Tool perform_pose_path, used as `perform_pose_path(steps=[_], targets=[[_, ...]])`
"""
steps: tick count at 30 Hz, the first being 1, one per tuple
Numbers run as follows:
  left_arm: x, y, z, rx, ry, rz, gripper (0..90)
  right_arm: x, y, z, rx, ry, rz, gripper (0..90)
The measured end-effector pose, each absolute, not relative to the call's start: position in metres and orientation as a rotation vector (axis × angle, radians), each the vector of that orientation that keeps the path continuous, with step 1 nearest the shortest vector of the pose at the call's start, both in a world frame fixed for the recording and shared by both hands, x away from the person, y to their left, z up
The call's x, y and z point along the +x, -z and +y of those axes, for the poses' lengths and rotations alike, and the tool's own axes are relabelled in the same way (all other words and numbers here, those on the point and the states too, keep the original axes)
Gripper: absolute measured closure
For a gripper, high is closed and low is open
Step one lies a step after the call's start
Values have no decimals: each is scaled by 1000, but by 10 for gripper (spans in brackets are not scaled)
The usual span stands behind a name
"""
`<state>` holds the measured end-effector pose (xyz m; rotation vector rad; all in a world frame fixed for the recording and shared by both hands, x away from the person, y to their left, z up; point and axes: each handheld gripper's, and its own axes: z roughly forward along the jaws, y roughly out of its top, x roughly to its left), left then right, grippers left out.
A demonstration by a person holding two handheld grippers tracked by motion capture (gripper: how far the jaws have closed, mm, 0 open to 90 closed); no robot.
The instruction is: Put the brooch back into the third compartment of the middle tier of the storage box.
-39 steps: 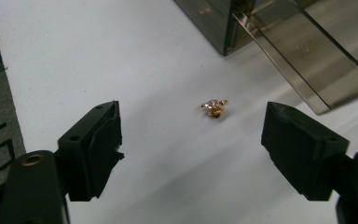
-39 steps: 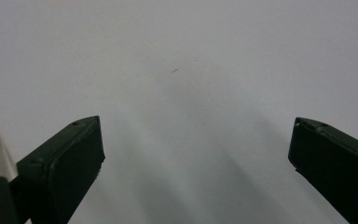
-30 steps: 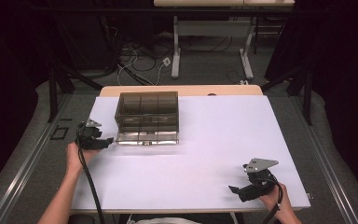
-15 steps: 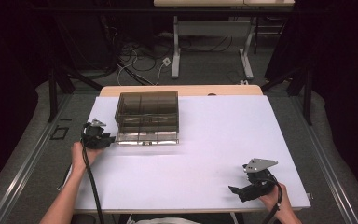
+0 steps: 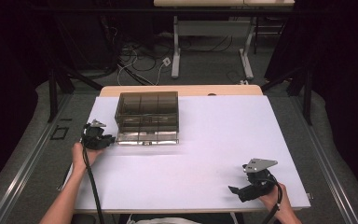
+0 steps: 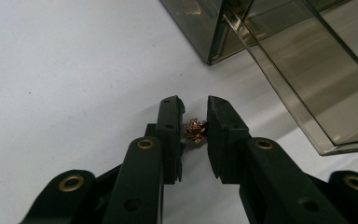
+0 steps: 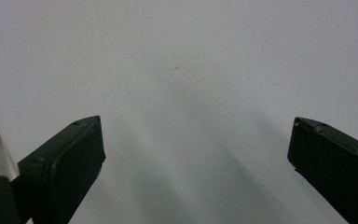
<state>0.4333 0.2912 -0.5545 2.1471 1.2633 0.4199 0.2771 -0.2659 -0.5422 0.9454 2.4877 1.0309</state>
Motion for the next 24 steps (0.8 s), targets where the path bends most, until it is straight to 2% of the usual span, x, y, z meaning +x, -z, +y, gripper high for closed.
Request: perform_pose_path(steps=[24], targets=[[423, 540, 299, 2124, -468, 1268, 770, 277, 541, -267, 943, -1021, 2498, 31]])
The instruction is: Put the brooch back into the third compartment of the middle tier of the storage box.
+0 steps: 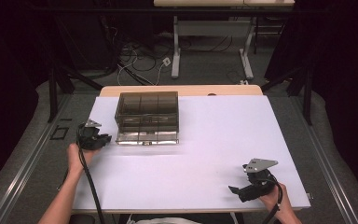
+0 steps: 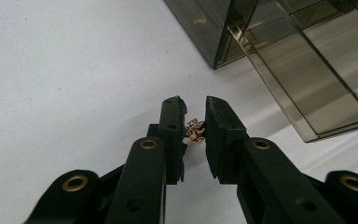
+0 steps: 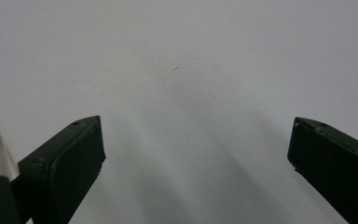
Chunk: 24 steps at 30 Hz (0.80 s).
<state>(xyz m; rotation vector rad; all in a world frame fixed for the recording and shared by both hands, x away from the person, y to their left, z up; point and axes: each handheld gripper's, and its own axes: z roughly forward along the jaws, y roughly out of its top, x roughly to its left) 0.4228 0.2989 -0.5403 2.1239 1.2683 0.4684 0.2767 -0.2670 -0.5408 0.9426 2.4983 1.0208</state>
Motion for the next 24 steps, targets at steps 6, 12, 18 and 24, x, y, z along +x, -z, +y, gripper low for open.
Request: perform_pose_path(steps=[6, 12, 18, 24], targets=[[421, 536, 297, 2120, -485, 1269, 770, 277, 541, -267, 943, -1026, 2491, 31], [419, 532, 296, 2117, -508, 1267, 770, 277, 541, -267, 949, -1025, 2495, 31], [417, 530, 295, 2110, -525, 1262, 770, 276, 541, -267, 950, -1021, 2494, 31], [416, 526, 295, 2104, -539, 1268, 771, 276, 541, -267, 950, -1022, 2494, 31]])
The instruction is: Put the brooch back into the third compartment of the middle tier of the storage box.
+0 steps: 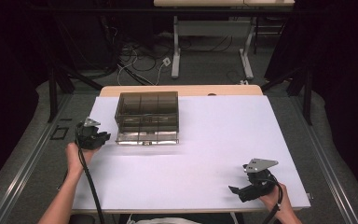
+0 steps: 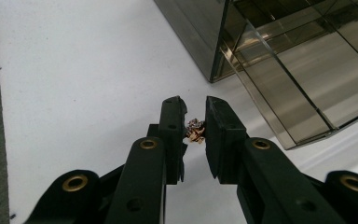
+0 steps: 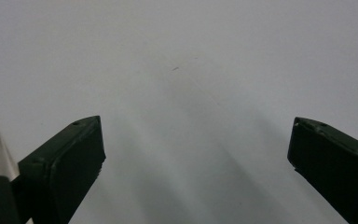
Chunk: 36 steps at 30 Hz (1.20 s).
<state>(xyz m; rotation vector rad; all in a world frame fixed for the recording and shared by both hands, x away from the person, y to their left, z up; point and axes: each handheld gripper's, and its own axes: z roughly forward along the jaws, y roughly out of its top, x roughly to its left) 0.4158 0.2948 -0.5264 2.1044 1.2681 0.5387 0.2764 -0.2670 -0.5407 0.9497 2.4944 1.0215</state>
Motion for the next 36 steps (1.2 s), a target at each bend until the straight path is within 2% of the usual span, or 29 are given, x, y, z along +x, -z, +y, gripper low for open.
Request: perform_pose_path(steps=[21, 36], targets=[[408, 508, 284, 2086, -613, 1209, 771, 277, 541, -267, 944, -1020, 2498, 31], [403, 499, 268, 2112, -611, 1146, 772, 277, 541, -267, 954, -1024, 2503, 31]])
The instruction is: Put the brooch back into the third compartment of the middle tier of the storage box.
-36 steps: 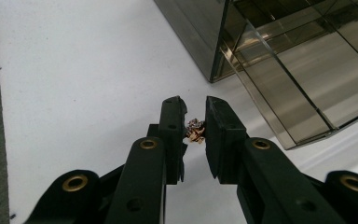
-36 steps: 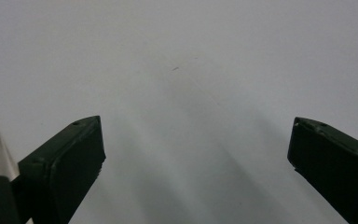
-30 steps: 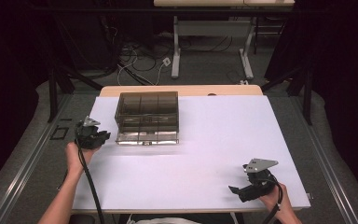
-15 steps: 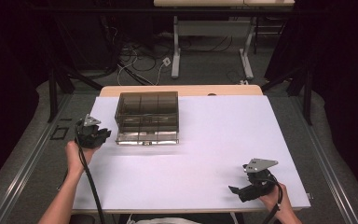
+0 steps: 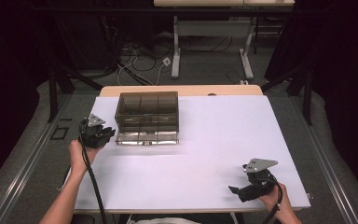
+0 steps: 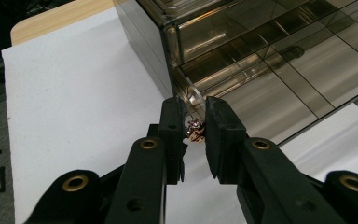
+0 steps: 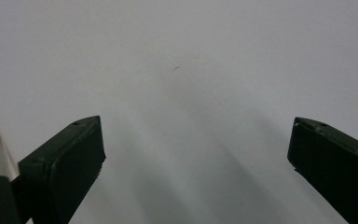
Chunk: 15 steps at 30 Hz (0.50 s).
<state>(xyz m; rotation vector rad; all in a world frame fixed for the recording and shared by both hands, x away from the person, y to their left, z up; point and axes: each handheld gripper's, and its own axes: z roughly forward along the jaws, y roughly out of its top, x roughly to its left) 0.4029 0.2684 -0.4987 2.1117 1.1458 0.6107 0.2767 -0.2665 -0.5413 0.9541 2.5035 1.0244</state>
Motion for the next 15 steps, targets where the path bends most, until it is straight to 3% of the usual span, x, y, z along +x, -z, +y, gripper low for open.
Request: perform_pose_path(steps=[15], targets=[[401, 495, 253, 2127, -610, 1083, 772, 278, 542, -266, 948, -1032, 2497, 31]])
